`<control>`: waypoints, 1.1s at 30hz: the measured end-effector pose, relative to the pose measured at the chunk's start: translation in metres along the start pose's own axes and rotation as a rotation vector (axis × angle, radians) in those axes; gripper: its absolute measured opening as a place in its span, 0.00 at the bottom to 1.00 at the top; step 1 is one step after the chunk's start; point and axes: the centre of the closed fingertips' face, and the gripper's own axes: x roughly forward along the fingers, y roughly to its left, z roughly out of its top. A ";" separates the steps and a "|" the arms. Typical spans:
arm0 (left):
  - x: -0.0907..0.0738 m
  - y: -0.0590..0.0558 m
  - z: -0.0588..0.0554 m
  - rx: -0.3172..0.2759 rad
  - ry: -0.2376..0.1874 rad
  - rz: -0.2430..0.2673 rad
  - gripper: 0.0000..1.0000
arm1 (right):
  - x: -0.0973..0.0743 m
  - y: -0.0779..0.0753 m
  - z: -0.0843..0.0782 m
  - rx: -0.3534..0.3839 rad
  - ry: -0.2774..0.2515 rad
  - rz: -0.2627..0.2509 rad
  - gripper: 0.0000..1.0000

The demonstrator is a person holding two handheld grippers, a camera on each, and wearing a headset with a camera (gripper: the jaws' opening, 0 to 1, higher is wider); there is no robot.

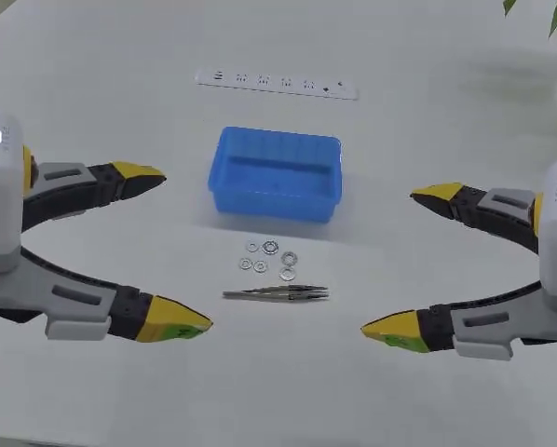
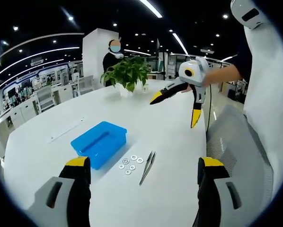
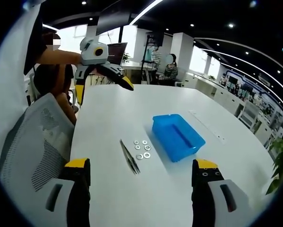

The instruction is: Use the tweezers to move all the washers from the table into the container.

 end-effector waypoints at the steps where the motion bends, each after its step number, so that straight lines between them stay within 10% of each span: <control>1: 0.000 0.001 -0.001 0.000 0.002 0.000 0.99 | 0.000 0.000 -0.001 -0.002 0.003 0.001 0.89; 10: 0.012 0.003 -0.021 0.008 0.068 0.005 0.98 | 0.008 0.002 -0.006 0.008 0.016 0.016 0.87; 13: 0.019 0.020 -0.027 0.146 0.114 0.088 0.87 | 0.016 0.003 -0.010 0.004 0.028 0.027 0.85; 33: 0.074 0.018 -0.073 0.061 0.191 -0.045 0.57 | 0.100 0.012 -0.042 -0.050 0.201 0.156 0.48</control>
